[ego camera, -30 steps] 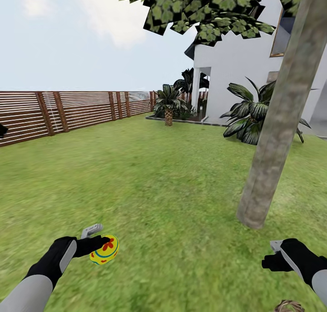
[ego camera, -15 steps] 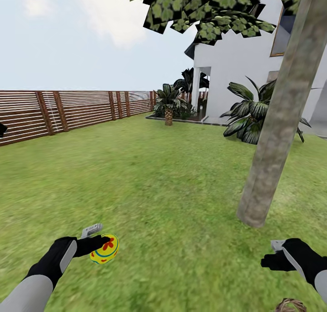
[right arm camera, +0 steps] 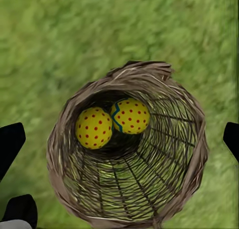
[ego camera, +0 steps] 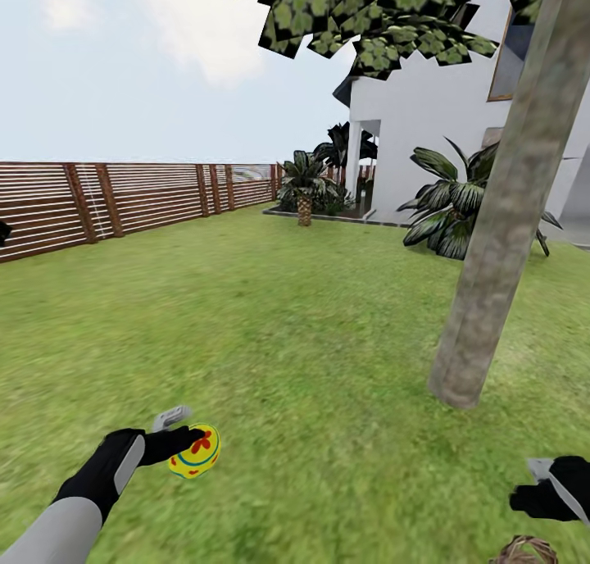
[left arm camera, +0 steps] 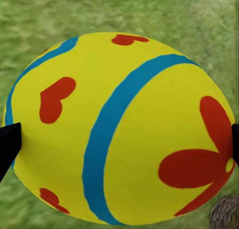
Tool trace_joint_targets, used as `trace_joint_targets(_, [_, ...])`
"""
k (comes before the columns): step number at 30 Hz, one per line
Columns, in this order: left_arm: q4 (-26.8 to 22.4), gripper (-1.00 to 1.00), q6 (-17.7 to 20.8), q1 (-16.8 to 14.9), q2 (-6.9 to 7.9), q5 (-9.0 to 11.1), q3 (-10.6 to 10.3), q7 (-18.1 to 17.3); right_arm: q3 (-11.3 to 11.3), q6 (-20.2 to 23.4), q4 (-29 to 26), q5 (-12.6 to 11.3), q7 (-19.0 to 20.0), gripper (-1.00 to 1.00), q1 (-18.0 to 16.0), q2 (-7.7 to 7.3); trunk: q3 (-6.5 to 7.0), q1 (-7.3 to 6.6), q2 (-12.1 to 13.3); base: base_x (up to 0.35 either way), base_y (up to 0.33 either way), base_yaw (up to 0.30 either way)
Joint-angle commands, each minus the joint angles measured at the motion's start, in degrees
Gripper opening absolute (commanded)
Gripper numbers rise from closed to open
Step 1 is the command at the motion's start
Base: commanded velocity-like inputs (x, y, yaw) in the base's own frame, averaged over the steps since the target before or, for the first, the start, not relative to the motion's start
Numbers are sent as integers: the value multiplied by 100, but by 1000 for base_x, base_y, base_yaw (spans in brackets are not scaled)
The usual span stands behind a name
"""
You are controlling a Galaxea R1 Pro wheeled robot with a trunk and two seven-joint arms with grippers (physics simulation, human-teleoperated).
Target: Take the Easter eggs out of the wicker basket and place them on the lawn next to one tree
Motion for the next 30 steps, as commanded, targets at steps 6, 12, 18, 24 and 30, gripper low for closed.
trace_joint_targets(6, [-3, -100, 42, -4, -122, 11, 17, -7, 48, -101, 38, -71, 15, 100, -4, -103, -115, 133, -246, 0, 0, 0])
trace_joint_targets(12, [-5, -100, 42, -4, -124, 9, 17, -5, 50, -95, 36, -61, 17, 100, -4, -97, -223, 264, -487, 0, 0, 0])
trace_joint_targets(18, [-5, -100, 42, -4, -132, 2, 9, -5, 49, -70, 36, -60, 17, 100, -4, -95, -330, 396, -728, 0, 0, 0])
trace_joint_targets(24, [3, -100, 42, -4, -133, 0, 9, -5, 49, -67, 36, -61, 17, 100, -4, -95, -438, 528, -968, 0, 0, 0])
trace_joint_targets(30, [-1, -100, 42, -4, -125, 2, 9, -5, 49, -94, 37, -75, 17, 100, -4, -98, -546, 660, -1209, 0, 0, 0])
